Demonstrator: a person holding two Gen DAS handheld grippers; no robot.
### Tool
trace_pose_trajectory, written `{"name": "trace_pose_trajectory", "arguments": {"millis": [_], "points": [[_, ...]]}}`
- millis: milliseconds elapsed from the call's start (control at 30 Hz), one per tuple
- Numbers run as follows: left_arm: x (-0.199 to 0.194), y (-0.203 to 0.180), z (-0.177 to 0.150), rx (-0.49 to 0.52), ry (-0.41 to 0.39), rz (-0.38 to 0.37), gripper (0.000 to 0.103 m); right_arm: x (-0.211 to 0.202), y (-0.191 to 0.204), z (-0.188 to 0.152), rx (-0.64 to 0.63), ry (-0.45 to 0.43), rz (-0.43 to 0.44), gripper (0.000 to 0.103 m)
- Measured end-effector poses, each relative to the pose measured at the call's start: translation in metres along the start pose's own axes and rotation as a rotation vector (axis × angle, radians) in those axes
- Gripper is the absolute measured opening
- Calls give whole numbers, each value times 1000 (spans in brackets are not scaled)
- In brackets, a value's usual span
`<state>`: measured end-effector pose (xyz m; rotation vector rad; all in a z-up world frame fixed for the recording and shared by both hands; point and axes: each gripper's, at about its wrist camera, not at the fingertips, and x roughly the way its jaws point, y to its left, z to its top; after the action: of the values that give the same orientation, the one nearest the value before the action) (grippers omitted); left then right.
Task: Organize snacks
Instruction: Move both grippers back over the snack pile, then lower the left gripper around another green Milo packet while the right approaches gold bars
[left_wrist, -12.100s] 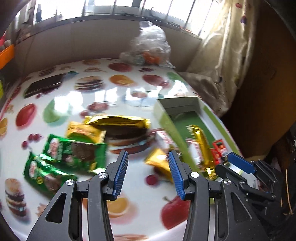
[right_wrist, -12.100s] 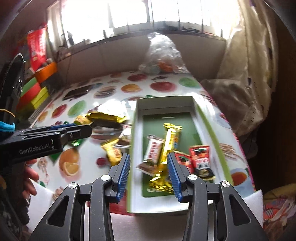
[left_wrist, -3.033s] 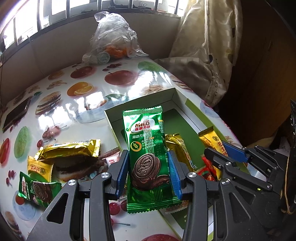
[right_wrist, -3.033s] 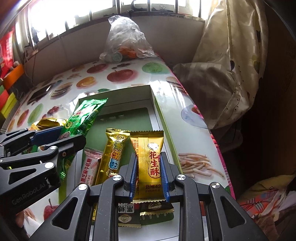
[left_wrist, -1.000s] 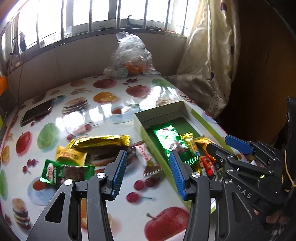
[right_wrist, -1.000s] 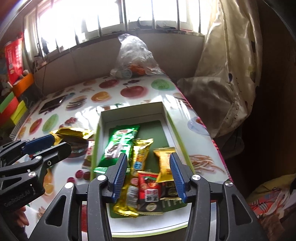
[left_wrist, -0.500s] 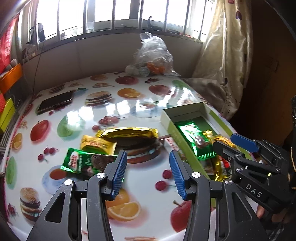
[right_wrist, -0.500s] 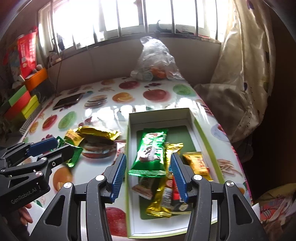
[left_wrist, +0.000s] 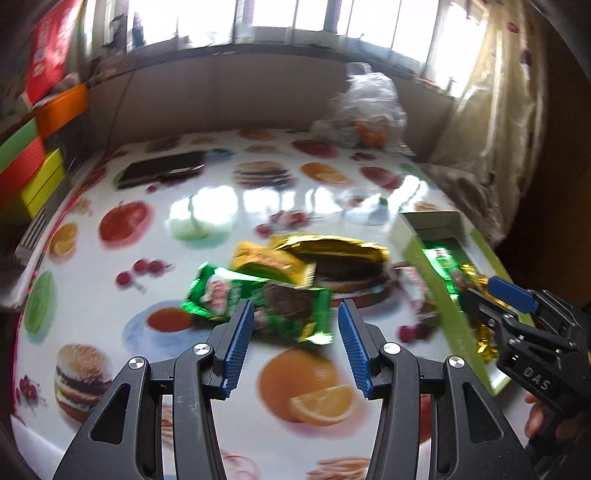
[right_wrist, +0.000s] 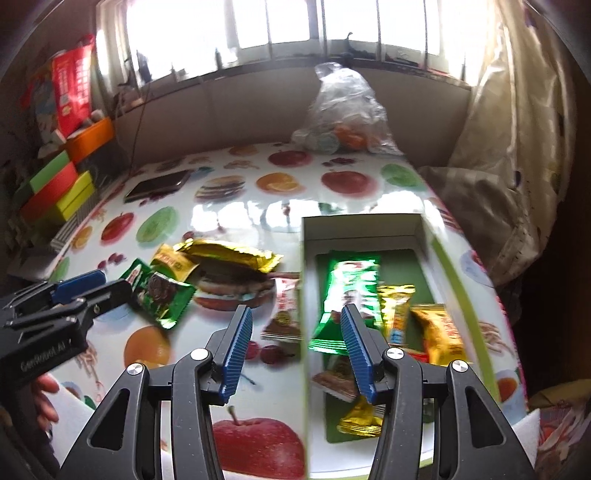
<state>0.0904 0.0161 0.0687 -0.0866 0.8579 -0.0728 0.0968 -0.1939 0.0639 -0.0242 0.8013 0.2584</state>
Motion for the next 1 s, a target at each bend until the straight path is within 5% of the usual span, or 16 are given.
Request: {"name": "trace_pose_trajectory", "arguments": {"millis": [367, 1000], "points": [[15, 49, -10, -98, 42, 39, 49, 34, 35, 5, -89, 66, 27, 50], [30, 79, -8, -161, 69, 61, 49, 103, 101, 16, -185, 198, 279, 50]]}}
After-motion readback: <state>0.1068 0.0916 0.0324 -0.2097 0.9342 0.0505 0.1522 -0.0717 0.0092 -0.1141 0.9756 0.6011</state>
